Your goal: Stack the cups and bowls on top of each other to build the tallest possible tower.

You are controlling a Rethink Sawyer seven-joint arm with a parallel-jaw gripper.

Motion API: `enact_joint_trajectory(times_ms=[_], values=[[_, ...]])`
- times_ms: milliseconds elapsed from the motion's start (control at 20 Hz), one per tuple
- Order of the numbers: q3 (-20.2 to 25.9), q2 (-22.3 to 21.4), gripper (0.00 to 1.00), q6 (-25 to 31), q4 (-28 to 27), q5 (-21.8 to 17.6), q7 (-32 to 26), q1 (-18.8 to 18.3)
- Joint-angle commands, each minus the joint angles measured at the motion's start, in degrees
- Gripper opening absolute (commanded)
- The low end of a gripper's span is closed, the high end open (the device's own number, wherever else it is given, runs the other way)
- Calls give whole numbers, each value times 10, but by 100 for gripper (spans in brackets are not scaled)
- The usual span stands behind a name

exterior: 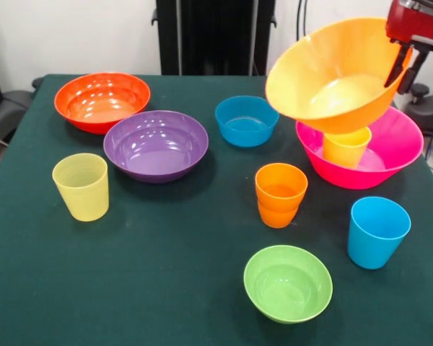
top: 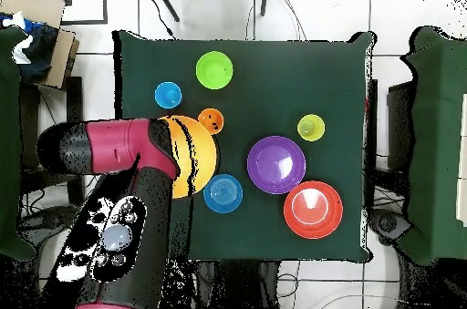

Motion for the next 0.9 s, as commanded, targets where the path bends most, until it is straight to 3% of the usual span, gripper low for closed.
enact_joint_trajectory(times_ms=[50, 900], values=[[19, 34, 0, 23, 15, 17, 133, 15], [2, 77, 0, -18, 0, 20, 158, 35]])
